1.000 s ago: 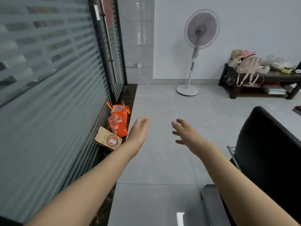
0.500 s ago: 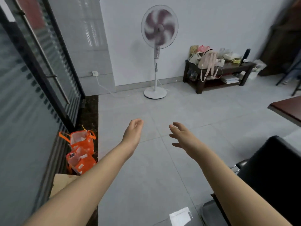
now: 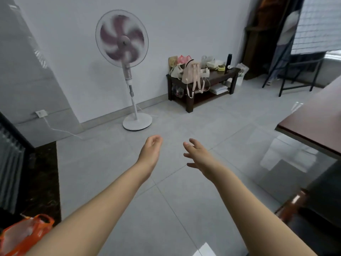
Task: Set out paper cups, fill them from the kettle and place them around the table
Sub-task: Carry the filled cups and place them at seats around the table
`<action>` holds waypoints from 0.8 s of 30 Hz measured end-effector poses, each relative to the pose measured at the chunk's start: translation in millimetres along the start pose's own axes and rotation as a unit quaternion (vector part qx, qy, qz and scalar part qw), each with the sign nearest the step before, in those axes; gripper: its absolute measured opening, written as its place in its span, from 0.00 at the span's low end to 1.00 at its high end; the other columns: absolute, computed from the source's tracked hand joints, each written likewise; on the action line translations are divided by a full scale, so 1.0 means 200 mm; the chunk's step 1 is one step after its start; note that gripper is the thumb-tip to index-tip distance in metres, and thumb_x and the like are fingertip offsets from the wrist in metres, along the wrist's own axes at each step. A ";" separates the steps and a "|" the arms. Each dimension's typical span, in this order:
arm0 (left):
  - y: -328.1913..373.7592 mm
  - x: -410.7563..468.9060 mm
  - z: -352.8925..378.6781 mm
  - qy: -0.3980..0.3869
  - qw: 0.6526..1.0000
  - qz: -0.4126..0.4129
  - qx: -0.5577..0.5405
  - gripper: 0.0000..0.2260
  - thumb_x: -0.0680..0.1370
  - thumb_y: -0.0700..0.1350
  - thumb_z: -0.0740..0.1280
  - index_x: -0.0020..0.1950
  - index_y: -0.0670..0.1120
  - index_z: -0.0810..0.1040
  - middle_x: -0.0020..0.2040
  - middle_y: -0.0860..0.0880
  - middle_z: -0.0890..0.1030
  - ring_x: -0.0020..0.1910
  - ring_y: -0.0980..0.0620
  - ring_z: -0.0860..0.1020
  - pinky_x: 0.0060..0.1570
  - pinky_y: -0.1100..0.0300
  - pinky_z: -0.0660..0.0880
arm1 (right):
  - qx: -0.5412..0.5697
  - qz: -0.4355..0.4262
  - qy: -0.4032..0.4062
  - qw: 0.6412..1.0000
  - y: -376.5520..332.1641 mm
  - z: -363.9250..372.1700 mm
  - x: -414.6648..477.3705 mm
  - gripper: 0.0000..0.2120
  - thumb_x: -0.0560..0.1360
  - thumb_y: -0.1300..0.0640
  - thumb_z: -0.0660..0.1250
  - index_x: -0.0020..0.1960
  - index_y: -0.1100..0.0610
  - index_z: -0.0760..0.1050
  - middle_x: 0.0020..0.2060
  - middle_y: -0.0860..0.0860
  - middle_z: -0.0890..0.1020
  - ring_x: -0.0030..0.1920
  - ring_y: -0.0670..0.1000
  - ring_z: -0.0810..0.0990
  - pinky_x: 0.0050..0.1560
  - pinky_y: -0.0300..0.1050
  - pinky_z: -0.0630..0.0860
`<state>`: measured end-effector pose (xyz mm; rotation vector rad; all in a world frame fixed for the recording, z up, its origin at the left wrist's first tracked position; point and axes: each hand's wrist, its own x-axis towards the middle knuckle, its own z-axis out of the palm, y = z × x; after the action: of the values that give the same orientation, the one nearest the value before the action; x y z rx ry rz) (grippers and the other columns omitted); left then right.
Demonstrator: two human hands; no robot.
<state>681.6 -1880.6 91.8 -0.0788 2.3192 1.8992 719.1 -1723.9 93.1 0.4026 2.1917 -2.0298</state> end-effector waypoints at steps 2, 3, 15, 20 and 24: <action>0.09 0.23 0.13 -0.019 1.000 0.012 0.013 0.12 0.81 0.53 0.58 0.62 0.52 0.70 0.66 0.49 0.73 0.65 0.52 0.71 0.68 0.48 0.67 | -0.005 -0.004 0.010 1.000 -0.08 -0.13 0.20 0.28 0.80 0.47 0.57 0.76 0.52 0.54 0.59 0.46 0.69 0.62 0.51 0.72 0.64 0.54 0.72; 0.14 0.34 0.20 -0.028 0.999 0.018 0.015 0.13 0.81 0.53 0.58 0.63 0.52 0.70 0.67 0.49 0.73 0.66 0.52 0.71 0.68 0.48 0.67 | -0.009 -0.003 0.017 1.000 -0.11 -0.21 0.29 0.27 0.80 0.46 0.57 0.76 0.52 0.55 0.59 0.46 0.69 0.62 0.50 0.72 0.64 0.53 0.72; 0.45 1.43 0.94 -0.153 0.988 0.018 0.003 0.15 0.82 0.51 0.57 0.67 0.48 0.68 0.60 0.51 0.74 0.46 0.61 0.73 0.65 0.48 0.70 | 0.022 0.030 0.135 0.990 -0.30 -0.97 1.18 0.26 0.80 0.46 0.57 0.75 0.51 0.56 0.66 0.48 0.68 0.62 0.50 0.73 0.60 0.50 0.74; 0.57 1.96 1.33 -0.225 0.973 0.042 0.014 0.15 0.82 0.51 0.56 0.67 0.49 0.68 0.58 0.52 0.75 0.49 0.59 0.73 0.66 0.49 0.69 | 0.034 0.042 0.189 0.980 -0.38 -1.29 1.61 0.26 0.80 0.47 0.57 0.76 0.51 0.55 0.69 0.49 0.68 0.63 0.50 0.72 0.61 0.49 0.73; 0.72 2.36 1.66 -0.295 0.951 0.064 0.063 0.17 0.81 0.51 0.57 0.70 0.49 0.67 0.67 0.49 0.72 0.67 0.51 0.70 0.68 0.47 0.66 | 0.050 0.058 0.224 0.972 -0.47 -1.53 1.90 0.26 0.80 0.47 0.57 0.75 0.51 0.57 0.69 0.50 0.69 0.63 0.50 0.73 0.59 0.48 0.74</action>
<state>222.7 -1504.2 99.9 0.5846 2.0469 1.5335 356.3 -1384.2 106.4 1.0690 2.2275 -2.1539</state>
